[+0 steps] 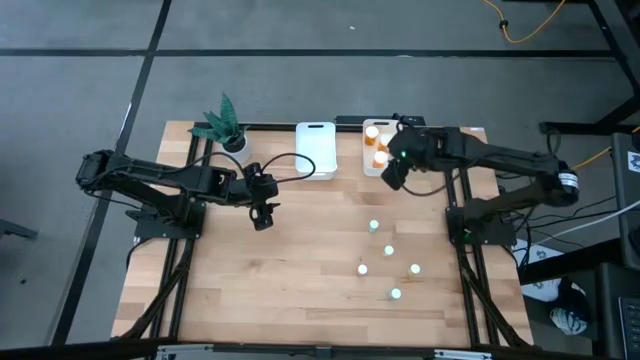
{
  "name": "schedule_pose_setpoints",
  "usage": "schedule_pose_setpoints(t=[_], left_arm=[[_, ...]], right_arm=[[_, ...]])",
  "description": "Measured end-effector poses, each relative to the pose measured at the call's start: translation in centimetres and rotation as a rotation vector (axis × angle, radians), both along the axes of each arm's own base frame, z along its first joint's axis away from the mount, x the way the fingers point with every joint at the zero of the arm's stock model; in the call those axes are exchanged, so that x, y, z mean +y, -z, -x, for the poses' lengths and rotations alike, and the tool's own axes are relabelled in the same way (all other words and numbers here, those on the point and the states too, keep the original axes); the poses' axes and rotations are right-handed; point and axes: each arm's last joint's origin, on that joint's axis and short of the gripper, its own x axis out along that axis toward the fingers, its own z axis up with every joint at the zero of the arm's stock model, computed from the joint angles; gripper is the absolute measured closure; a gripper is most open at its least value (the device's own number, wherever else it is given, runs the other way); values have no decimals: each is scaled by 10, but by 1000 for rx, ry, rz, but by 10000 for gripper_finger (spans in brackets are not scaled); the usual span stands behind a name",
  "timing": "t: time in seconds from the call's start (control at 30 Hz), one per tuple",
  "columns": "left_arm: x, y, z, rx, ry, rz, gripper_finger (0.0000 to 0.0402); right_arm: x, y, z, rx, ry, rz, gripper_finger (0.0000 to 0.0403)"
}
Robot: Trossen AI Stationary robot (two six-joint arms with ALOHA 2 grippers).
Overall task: Pick and place medicine bottles into bin by pill shape (circle, oval)
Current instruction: Put the big orange bottle into the right white bin
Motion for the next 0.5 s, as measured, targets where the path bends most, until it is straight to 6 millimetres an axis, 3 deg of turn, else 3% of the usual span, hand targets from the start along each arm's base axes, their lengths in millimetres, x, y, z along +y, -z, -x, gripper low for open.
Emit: schedule_pose_setpoints(t=[0.2,0.5], left_arm=[[0,0,0,0,-1,-1,199],[0,0,0,-1,-3,-1,199]], right_arm=[[-39,36,7,41,39,-30,188],[-70,53,18,-6,11,-125,188]])
